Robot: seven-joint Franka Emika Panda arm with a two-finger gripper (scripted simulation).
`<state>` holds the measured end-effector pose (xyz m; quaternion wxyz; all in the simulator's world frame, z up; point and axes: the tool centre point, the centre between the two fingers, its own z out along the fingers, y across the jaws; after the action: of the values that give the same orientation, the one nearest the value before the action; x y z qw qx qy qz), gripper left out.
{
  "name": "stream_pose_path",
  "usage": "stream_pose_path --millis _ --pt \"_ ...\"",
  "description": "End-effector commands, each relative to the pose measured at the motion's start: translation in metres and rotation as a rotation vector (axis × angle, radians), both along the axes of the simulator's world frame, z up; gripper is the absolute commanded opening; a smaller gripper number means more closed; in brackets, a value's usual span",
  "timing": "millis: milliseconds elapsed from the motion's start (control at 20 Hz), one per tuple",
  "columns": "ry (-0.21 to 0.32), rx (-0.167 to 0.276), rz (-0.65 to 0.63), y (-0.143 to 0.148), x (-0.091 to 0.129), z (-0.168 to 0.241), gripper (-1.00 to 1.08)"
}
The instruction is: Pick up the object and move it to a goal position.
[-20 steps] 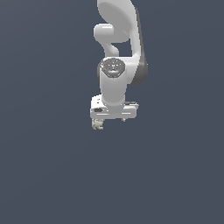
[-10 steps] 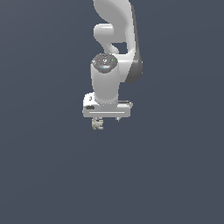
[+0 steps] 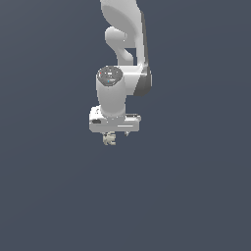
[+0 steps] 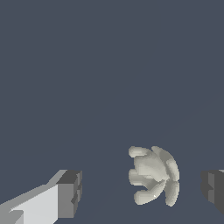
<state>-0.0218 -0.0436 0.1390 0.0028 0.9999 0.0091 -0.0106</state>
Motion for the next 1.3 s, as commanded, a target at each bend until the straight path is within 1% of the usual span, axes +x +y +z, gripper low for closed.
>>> stream_pose_path --millis 0,300,550,950,1250 --pt "-0.004 0.002 0.001 -0.010 -0.009 -0.012 1.00" --pt "-0.015 0.005 0.004 -0.032 -0.033 -0.036 1.00" --pt "-0.020 0.006 0.006 -0.041 -0.045 -0.047 1.00" --pt "-0.020 0.006 0.005 -0.043 -0.047 -0.052 1.00" --pt "-0.020 0.006 0.005 -0.043 -0.048 -0.076 1.00"
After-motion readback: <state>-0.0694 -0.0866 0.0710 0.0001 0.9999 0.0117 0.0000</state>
